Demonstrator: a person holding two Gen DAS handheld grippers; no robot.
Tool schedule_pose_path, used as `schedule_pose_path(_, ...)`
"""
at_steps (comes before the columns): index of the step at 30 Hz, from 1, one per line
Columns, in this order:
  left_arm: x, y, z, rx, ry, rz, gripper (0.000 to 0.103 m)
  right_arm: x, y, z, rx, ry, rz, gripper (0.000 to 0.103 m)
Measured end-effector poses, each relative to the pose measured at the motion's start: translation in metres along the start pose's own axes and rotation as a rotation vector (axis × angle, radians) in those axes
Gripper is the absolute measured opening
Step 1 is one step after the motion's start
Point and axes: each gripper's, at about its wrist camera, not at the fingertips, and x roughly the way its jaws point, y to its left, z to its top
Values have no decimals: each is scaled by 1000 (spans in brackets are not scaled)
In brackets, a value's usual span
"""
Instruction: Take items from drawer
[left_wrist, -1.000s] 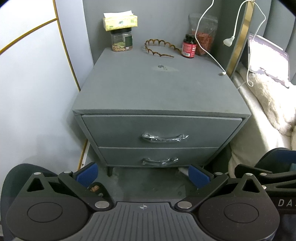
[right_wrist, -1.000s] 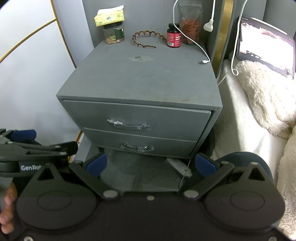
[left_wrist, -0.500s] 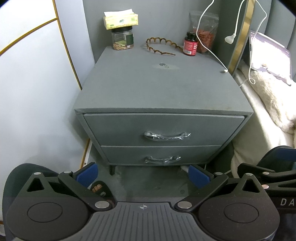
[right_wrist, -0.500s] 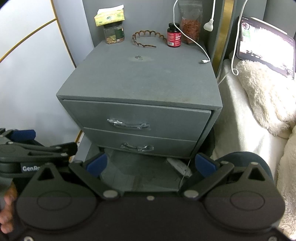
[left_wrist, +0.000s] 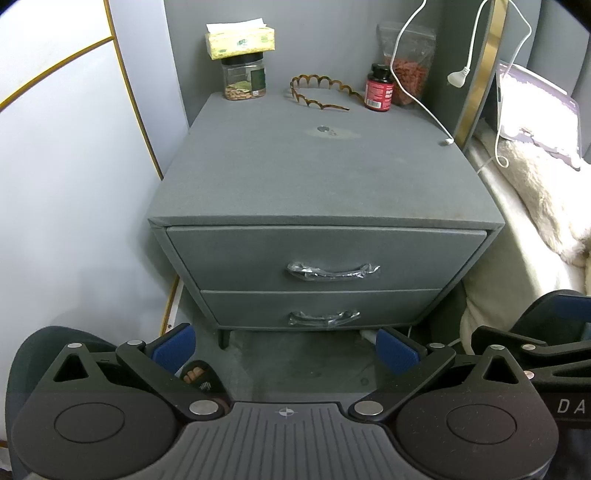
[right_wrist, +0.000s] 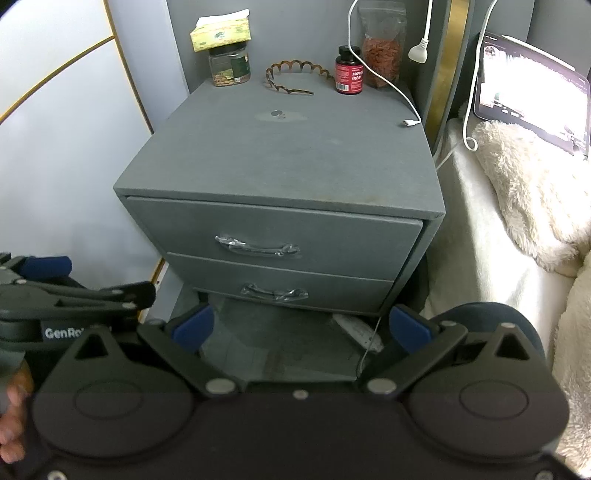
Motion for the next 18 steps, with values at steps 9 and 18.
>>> schedule_pose_path(9, 0, -1, 0, 2, 1, 1, 103, 0, 0, -1, -3, 0, 1, 103)
schedule_pose_path(18, -1, -1, 0, 4, 3, -2, 103, 0, 0, -1, -5, 2, 5, 103)
